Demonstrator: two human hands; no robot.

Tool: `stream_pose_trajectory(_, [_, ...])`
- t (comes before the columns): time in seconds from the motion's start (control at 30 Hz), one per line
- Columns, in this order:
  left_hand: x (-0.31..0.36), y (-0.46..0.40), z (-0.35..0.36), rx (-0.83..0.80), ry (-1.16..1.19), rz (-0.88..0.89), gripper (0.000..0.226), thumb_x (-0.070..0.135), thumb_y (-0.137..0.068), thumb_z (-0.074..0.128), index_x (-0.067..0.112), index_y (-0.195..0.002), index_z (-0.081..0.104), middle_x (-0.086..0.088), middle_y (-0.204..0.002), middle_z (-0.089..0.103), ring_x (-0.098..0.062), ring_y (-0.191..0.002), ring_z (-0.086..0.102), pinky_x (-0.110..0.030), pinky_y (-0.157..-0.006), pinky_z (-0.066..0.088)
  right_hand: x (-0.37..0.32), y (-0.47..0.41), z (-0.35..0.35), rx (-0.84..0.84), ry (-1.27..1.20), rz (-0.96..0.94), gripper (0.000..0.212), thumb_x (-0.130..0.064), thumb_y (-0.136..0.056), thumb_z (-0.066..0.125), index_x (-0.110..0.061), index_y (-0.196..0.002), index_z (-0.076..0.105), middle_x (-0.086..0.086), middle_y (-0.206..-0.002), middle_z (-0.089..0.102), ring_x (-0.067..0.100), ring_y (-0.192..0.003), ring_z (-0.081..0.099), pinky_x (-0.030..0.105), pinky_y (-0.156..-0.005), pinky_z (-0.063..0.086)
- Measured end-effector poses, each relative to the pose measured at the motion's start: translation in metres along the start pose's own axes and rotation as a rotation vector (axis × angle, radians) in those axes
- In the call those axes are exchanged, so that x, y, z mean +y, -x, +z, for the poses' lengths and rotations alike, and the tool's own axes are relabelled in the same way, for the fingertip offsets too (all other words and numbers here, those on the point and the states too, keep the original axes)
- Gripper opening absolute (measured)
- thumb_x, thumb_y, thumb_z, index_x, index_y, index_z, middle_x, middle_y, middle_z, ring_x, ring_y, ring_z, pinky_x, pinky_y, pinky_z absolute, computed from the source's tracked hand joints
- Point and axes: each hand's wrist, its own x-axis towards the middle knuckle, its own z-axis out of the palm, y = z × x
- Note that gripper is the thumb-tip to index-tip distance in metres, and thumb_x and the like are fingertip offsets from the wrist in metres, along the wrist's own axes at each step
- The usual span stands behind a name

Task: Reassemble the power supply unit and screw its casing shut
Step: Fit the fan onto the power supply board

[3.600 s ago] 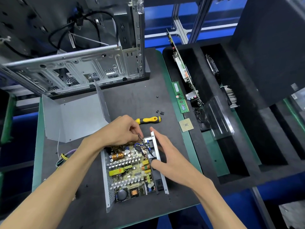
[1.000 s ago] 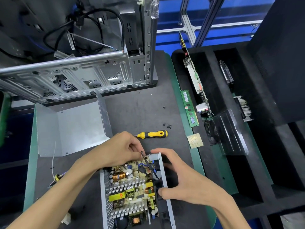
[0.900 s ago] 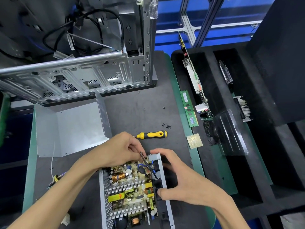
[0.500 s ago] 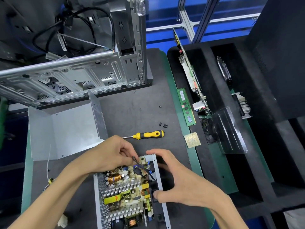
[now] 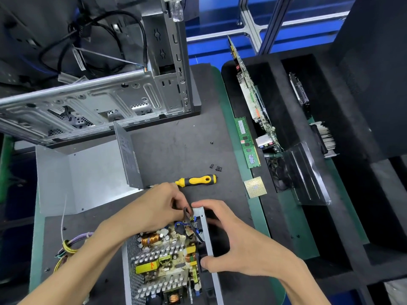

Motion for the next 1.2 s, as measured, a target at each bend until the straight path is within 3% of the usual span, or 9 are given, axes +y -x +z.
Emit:
stream_pose_trajectory(0.17, [0.002,0.003,0.002,0.013,-0.068,-0.008,0.017,0.018,-0.088,0.073,0.033,-0.084,0.078,0.005,-0.093,0.058,-0.008,-0.068,0.05,-0.015,-0.058,0.038,0.0,0.0,0.0,0.003,0.001,-0.004,0.088,-0.029,-0.077,0.08,-0.063,-0.14,0.029,-0.03,-0.151,0.028,-0.001,-0.143,0.035,0.036,-0.117,0.037])
stream_pose_trajectory(0.47, [-0.002,0.004,0.007,0.056,-0.009,-0.066,0.021,0.008,-0.087,0.071,0.027,-0.084,0.079,-0.003,-0.098,0.061,-0.013,-0.071,0.054,-0.036,-0.072,0.051,0.0,0.001,0.0,-0.003,0.012,-0.003,0.088,-0.028,-0.078,0.08,-0.065,-0.139,0.028,-0.03,-0.15,0.028,-0.001,-0.142,0.035,0.035,-0.117,0.037])
stream_pose_trajectory(0.77, [-0.005,0.001,0.009,0.052,0.017,-0.004,0.03,0.01,-0.083,0.074,0.038,-0.071,0.072,0.003,-0.091,0.061,-0.003,-0.057,0.05,-0.024,-0.059,0.044,0.001,0.0,0.0,0.003,0.015,-0.002,0.087,-0.032,-0.076,0.078,-0.066,-0.138,0.027,-0.033,-0.148,0.029,-0.006,-0.141,0.034,0.031,-0.115,0.036])
stream_pose_trajectory(0.93, [-0.006,0.001,0.008,0.045,0.011,0.014,0.021,0.013,-0.084,0.075,0.033,-0.078,0.076,0.004,-0.094,0.059,-0.004,-0.061,0.05,-0.021,-0.058,0.043,0.001,0.0,0.002,0.008,0.017,-0.003,0.087,-0.032,-0.076,0.079,-0.066,-0.137,0.028,-0.033,-0.148,0.029,-0.005,-0.141,0.034,0.033,-0.115,0.036])
stream_pose_trajectory(1.2, [0.002,0.0,0.007,0.026,-0.161,0.001,0.023,0.019,-0.086,0.074,0.036,-0.075,0.065,0.013,-0.087,0.051,-0.004,-0.065,0.047,-0.015,-0.057,0.036,0.0,0.001,0.002,0.013,0.014,-0.009,0.087,-0.03,-0.076,0.078,-0.065,-0.138,0.028,-0.031,-0.149,0.031,-0.005,-0.142,0.034,0.035,-0.117,0.037])
